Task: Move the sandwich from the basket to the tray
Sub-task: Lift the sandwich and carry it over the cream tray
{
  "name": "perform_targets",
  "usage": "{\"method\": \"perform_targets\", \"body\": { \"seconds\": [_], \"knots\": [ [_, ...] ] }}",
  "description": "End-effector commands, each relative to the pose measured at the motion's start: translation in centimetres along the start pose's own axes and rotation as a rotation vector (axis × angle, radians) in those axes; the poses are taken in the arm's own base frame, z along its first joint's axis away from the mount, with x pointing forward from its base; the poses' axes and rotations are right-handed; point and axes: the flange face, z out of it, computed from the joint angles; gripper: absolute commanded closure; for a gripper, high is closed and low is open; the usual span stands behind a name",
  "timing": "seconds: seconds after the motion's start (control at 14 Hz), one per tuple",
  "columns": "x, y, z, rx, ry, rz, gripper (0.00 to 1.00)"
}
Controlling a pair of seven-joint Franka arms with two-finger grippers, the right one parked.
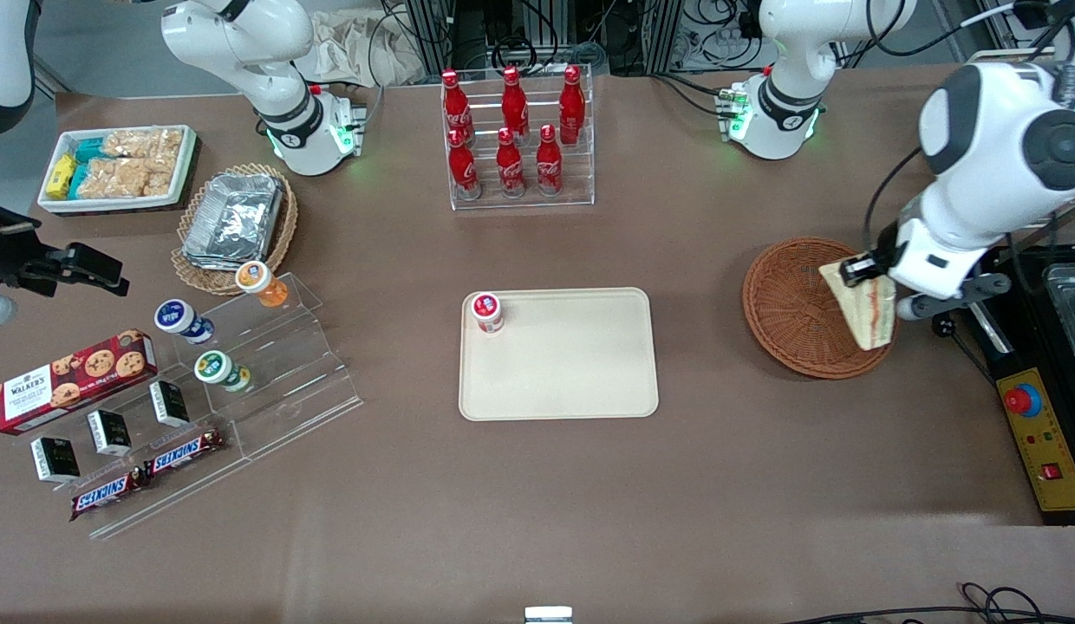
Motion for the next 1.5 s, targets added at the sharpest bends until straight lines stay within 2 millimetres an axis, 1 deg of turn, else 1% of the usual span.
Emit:
{"method": "perform_targets", "body": {
  "seconds": [0.0,0.07,0.29,0.43,0.57,0.71,0.86,0.93,1.07,1.29,1.36,1.43],
  "knots": [
    [0.2,5.2,0.7,0.008,-0.024,0.065,0.60],
    [0.0,7.5,1.3,0.009,-0.035,0.089,0.60],
    [-0.5,12.9,4.0,-0.002,-0.079,0.148,0.60],
    [-0.7,16.6,5.4,-0.024,-0.095,0.134,0.60],
    [-1.6,21.0,7.5,0.039,-0.075,0.124,0.60],
    [-0.8,23.9,9.6,0.070,-0.059,0.083,0.60],
    [-1.0,27.8,11.9,0.060,-0.059,0.084,0.60],
    [-1.2,28.9,13.2,0.058,-0.052,0.079,0.60],
    [-0.7,29.3,14.6,0.045,-0.027,0.074,0.60],
    [-0.3,29.9,17.7,0.042,-0.035,0.092,0.60],
    [-0.5,30.3,18.8,0.045,-0.034,0.103,0.60],
    [-0.6,30.3,19.5,0.049,-0.042,0.105,0.60]
  ]
}}
